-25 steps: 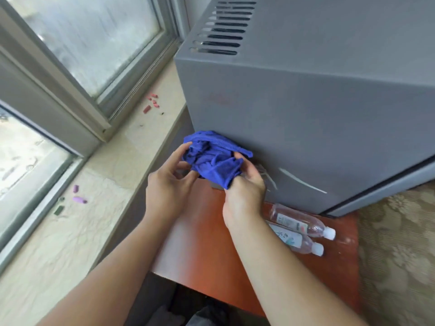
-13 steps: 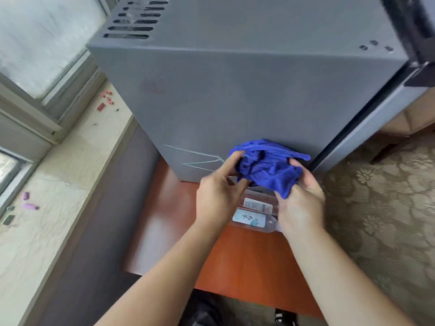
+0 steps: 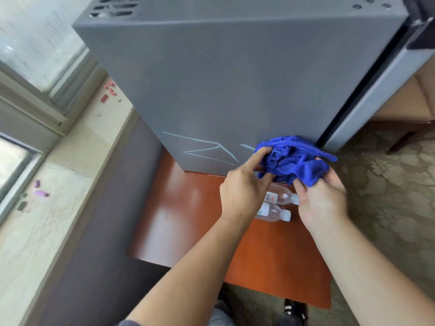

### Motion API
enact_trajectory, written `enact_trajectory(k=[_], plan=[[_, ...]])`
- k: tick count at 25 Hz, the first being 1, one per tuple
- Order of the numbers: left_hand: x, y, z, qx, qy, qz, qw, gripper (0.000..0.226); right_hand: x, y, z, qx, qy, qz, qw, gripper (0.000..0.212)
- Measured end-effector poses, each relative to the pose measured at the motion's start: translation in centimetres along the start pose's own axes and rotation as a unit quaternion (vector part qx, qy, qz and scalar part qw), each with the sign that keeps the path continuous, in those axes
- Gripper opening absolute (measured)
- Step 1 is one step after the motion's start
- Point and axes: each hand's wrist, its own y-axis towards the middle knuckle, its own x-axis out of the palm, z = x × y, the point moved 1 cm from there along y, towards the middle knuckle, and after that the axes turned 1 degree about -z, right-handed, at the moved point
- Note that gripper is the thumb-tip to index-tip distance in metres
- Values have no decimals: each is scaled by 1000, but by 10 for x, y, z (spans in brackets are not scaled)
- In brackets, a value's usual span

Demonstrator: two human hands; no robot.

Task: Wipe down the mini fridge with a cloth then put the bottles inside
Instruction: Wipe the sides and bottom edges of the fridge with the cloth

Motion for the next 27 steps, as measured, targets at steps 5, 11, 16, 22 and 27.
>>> enact_trajectory(k=[5, 11, 16, 22, 27], plan=[[-72, 19, -64, -56, -25, 63, 996, 57, 75, -20, 65, 41, -23, -28, 998, 30], [-156, 43, -133, -102, -57, 142, 983, 53, 178, -55, 137, 81, -16, -67, 994, 39], [-165, 42, -133, -95, -103, 145, 979, 47, 181, -56, 141, 94, -36, -71, 992, 43], [-75, 22, -74, -112, -173, 100, 974, 51, 96, -19, 86, 39, -60, -9, 997, 32], [19, 6, -16, -101, -211, -10, 972, 48, 6, 8, 25, -20, -5, 68, 997, 33]])
